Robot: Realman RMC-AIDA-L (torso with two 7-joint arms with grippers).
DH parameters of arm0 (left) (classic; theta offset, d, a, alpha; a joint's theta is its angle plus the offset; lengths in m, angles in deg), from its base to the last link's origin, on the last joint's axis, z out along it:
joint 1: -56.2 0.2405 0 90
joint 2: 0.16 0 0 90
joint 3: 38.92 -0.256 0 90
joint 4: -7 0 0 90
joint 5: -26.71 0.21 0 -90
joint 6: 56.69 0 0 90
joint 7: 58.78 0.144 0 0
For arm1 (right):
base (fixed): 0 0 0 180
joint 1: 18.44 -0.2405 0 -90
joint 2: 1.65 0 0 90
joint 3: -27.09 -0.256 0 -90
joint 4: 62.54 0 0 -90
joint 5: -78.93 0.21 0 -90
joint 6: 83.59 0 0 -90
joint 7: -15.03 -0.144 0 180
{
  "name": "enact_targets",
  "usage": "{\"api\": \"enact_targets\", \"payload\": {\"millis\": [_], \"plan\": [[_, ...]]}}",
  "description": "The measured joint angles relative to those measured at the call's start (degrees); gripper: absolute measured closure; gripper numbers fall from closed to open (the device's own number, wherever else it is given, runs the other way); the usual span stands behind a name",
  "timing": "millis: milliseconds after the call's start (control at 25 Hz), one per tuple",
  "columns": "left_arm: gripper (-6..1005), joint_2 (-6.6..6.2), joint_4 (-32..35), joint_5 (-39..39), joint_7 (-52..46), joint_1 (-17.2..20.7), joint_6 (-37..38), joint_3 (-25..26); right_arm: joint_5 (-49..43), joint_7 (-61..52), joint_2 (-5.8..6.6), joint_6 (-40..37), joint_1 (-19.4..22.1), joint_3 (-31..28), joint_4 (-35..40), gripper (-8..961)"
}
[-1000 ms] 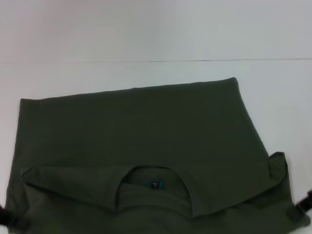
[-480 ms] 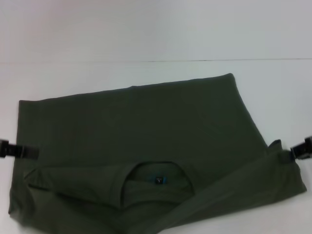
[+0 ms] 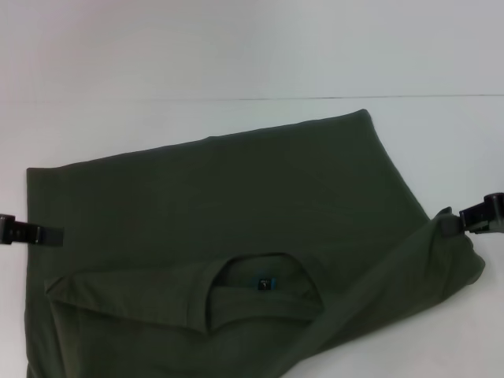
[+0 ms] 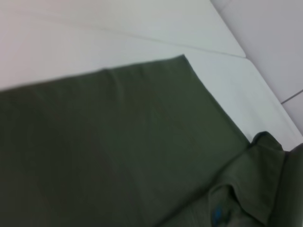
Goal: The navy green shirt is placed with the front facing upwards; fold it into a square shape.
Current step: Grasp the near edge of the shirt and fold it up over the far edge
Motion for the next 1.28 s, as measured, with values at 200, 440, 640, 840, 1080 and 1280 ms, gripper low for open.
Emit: {"api": "enact_targets", "payload": {"millis": [200, 440, 640, 840, 1080, 1280], "plan": [[866, -1.51, -1.87, -0.18, -4.04, 0.92, 5.17, 0.32, -0.05, 1.27, -0.29, -1.1, 0.95, 0.07, -0.04, 913], [864, -1.82, -6.06, 0.37, -9.52, 2.54, 7.2, -2.14, -0.04, 3.28, -0.32, -2.09, 1.81, 0.07, -0.04, 913], [815, -0.04, -6.33, 3.34, -12.04, 3.59, 4.96, -4.62, 0.11, 4.43, -0.6, -2.48, 1.85, -0.08, 0.29, 913], [583, 0.46, -6.16, 7.29, -14.59, 3.6, 4.56, -5.4, 0.91, 4.97, -0.76, -2.74, 1.83, -0.28, 0.62, 913], [390, 0.4, -5.62, 10.16, -16.36, 3.29, 5.81, -5.81, 1.58, 4.98, -0.76, -2.25, 1.28, -0.03, 0.64, 913], [334, 1.88, -5.75, 10.66, -16.11, 3.46, 4.36, -7.86, 1.61, 4.98, -0.83, -2.11, 1.18, -0.18, 0.6, 914]]}}
